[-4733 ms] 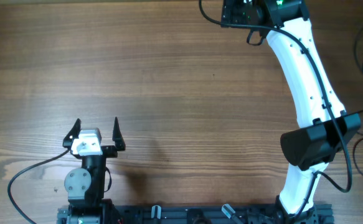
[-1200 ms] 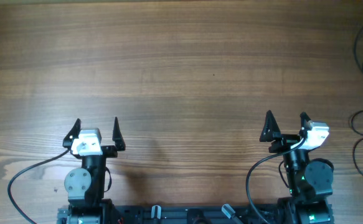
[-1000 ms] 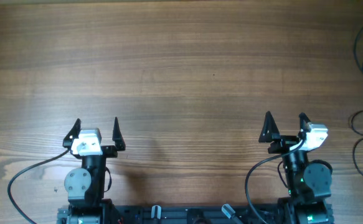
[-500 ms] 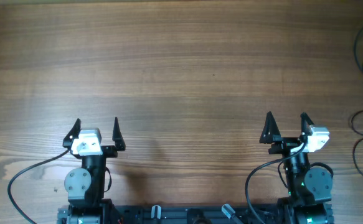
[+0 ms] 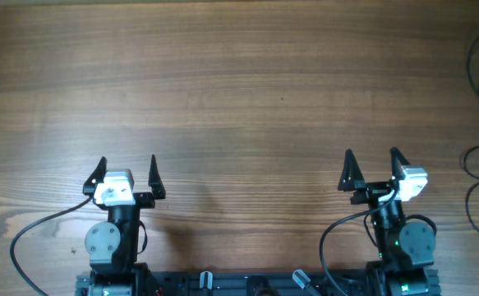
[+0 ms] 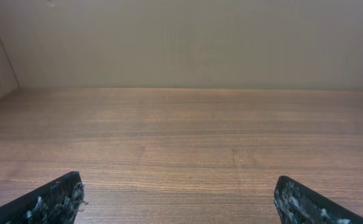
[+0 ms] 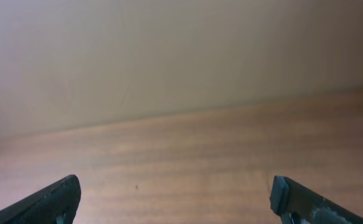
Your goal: Untangle cables
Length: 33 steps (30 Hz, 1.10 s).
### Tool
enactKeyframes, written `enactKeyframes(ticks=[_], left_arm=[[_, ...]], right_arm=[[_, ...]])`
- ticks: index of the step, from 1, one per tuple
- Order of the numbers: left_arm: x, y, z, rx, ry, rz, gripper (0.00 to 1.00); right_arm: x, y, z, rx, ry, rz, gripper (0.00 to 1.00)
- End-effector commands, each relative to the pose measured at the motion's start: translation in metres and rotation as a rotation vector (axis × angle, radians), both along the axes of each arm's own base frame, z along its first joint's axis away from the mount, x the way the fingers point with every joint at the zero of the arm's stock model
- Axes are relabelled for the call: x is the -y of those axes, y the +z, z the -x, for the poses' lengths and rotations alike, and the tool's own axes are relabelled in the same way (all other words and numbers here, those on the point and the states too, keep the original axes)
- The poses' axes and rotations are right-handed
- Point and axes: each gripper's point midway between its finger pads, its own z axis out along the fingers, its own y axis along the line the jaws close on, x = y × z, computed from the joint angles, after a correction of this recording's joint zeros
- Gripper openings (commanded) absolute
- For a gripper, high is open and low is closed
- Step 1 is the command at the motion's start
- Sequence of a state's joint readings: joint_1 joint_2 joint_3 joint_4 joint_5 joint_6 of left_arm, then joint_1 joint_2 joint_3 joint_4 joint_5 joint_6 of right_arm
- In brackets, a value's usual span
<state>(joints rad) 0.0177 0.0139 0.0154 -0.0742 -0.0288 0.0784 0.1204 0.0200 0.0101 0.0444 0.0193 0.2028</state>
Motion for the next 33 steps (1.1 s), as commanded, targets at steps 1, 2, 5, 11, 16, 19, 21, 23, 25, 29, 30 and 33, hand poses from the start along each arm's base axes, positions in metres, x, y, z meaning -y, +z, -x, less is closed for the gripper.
enactKeyframes(ticks=[1,2,5,11,16,19,21,23,25,29,30,33], left_arm=[[0.001,-0.002,0.0,0.002,-0.004,-0.019,1.0],[0.001,-0.002,0.0,0.002,-0.004,-0.019,1.0],[0.001,-0.002,0.0,0.002,-0.004,-0.019,1.0],[0.001,-0.002,0.0,0.003,-0.004,-0.019,1.0],[0.001,-0.002,0.0,0.002,-0.004,-0.019,1.0],[0.001,-0.002,0.0,0.002,-0.004,-0.019,1.0],[0.001,-0.002,0.0,0.002,-0.004,-0.019,1.0],[0.001,-0.002,0.0,0.002,-0.004,-0.019,1.0],[0.001,-0.002,0.0,0.002,-0.004,-0.019,1.0],[0.001,-0.002,0.0,0.002,-0.004,-0.019,1.0],[0.001,-0.002,0.0,0.002,-0.004,-0.019,1.0],[0.001,-0.002,0.0,0.002,-0.004,-0.019,1.0]], right_arm=[[-0.002,0.018,0.002,0.08,0.012,0.011,1.0],[-0.001,0.021,0.003,0.095,0.012,0.009,1.0],[-0.002,0.025,0.003,0.11,0.013,0.006,1.0],[-0.008,0.003,0.002,0.022,0.05,0.017,1.0],[-0.008,-0.009,0.002,-0.028,0.051,0.027,0.99],[-0.008,-0.009,0.002,-0.029,0.051,0.029,1.0],[-0.009,-0.01,0.002,-0.026,0.053,0.054,1.0],[-0.009,-0.01,0.002,-0.024,0.057,0.077,1.0],[-0.009,-0.01,0.002,-0.021,0.057,0.097,1.0],[-0.01,-0.01,0.002,-0.009,0.058,0.193,1.0],[-0.01,-0.01,0.002,-0.005,0.058,0.214,1.0],[-0.01,-0.01,0.002,0.003,0.056,0.277,1.0]])
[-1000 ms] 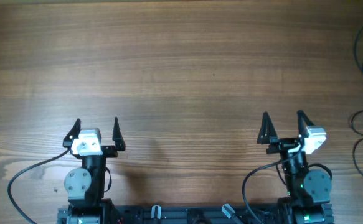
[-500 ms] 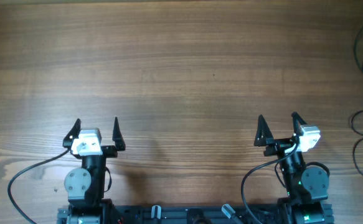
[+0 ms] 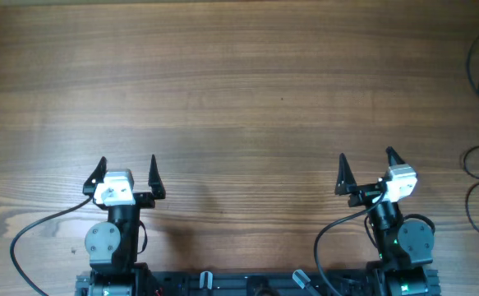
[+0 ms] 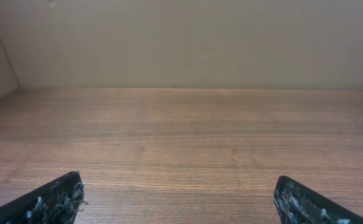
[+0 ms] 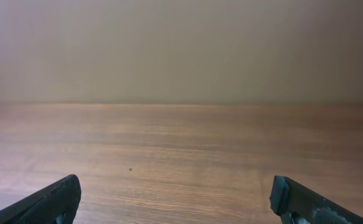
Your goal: Untangle cables
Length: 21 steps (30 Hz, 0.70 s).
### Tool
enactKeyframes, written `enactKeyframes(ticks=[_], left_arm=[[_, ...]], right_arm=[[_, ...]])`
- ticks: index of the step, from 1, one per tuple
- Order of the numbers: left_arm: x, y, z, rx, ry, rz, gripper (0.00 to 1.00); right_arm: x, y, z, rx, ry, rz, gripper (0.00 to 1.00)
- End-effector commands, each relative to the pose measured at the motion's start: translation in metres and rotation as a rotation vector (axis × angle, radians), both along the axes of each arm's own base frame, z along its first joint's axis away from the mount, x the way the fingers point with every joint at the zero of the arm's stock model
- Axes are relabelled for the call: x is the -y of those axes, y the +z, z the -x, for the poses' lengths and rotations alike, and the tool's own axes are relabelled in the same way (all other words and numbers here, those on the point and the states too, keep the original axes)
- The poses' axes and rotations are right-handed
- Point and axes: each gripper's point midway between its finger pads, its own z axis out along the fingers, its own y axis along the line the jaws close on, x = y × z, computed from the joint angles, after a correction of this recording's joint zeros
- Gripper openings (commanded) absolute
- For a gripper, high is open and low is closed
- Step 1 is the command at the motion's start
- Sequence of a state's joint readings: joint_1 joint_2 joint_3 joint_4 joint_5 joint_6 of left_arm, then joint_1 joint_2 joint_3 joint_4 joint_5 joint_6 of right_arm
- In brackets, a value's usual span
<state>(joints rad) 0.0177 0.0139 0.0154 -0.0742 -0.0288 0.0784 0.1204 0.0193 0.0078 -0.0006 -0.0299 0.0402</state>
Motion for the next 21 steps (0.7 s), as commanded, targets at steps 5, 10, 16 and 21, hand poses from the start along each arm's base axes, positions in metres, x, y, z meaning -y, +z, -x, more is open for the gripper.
enactKeyframes(ticks=[5,10,16,21], left_arm=[[0.0007,-0.0019,-0.0001,0.002,-0.004,-0.019,1.0],[0.0007,-0.0019,-0.0001,0.002,-0.004,-0.019,1.0],[0.0007,-0.0019,-0.0001,0.002,-0.004,-0.019,1.0],[0.0007,-0.0019,-0.0001,0.002,-0.004,-0.019,1.0]], right_arm=[[-0.0007,0.0024,0.001,0.036,0.009,0.143,1.0],[-0.0001,0.0023,0.0009,0.039,0.006,0.17,1.0],[-0.0002,0.0024,0.0009,0.042,0.006,0.188,1.0],[-0.0007,0.0022,0.001,0.037,0.009,0.156,1.0]])
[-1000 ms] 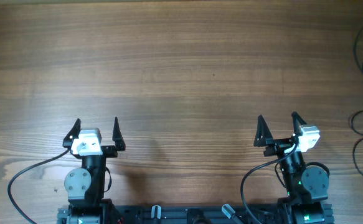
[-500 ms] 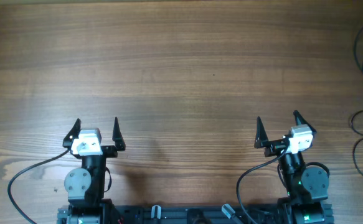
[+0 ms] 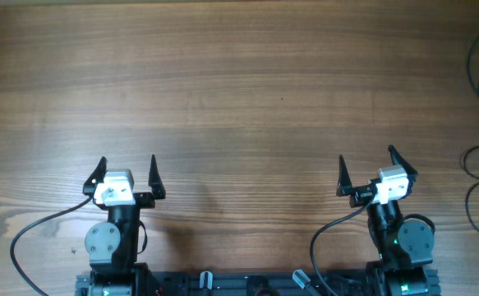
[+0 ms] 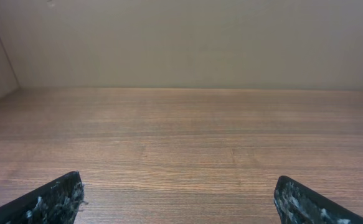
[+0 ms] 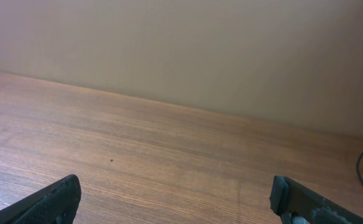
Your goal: Untangle cables
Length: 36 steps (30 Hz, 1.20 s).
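Observation:
Black cables lie in loops at the table's far right edge, partly cut off by the overhead view. A short black curve of cable shows at the right edge of the right wrist view. My right gripper (image 3: 369,164) stands open near the front right, well left of the cables, with nothing between its fingers. My left gripper (image 3: 126,170) stands open at the front left, far from the cables, and holds nothing. Only bare wood lies ahead of the left wrist camera.
The wooden table (image 3: 239,90) stretches wide between and beyond the arms. A beige wall (image 4: 181,37) rises at its far edge. Each arm's own black lead (image 3: 34,234) curls beside its base near the front edge.
My right gripper has turned a little toward the right, so a bit of cable now shows at its view's right edge. The left arm has not moved.
Both grippers stood open and empty near the front edge. The right wrist's view was tilted one way, then level, and now slants the other way toward the cables. The left arm and the cables have stayed as they were.

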### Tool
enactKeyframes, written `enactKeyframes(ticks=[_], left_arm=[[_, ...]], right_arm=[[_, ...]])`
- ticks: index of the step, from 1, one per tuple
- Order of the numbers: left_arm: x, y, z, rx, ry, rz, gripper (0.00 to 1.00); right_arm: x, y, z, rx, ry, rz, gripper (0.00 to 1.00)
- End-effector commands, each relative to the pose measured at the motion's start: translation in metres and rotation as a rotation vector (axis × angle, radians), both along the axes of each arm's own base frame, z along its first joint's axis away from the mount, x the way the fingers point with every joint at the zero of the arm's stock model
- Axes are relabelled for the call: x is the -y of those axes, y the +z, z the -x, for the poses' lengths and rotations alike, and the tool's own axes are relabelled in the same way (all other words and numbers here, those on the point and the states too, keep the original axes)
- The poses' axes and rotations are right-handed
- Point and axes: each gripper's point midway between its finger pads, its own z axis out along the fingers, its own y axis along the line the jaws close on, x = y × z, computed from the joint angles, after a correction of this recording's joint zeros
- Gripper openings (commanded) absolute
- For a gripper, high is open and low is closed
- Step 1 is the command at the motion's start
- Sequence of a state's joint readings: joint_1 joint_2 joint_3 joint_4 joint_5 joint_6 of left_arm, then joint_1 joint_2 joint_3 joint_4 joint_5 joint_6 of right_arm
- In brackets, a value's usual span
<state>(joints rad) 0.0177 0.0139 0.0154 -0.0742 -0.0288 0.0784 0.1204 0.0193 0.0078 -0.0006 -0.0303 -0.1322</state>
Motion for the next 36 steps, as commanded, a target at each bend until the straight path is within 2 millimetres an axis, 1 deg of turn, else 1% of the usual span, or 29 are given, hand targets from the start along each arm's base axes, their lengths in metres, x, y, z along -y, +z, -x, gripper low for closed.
enactKeyframes(ticks=[1,11,36], left_arm=[[0.0007,-0.0019,-0.0001,0.002,-0.004,-0.019,1.0],[0.0007,-0.0019,-0.0001,0.002,-0.004,-0.019,1.0],[0.0007,-0.0019,-0.0001,0.002,-0.004,-0.019,1.0]], right_arm=[[-0.0008,0.0022,0.001,0.009,0.009,-0.026,1.0],[-0.0008,0.0024,0.001,0.004,0.008,-0.058,1.0],[-0.0008,0.0024,0.001,0.004,0.008,-0.058,1.0]])
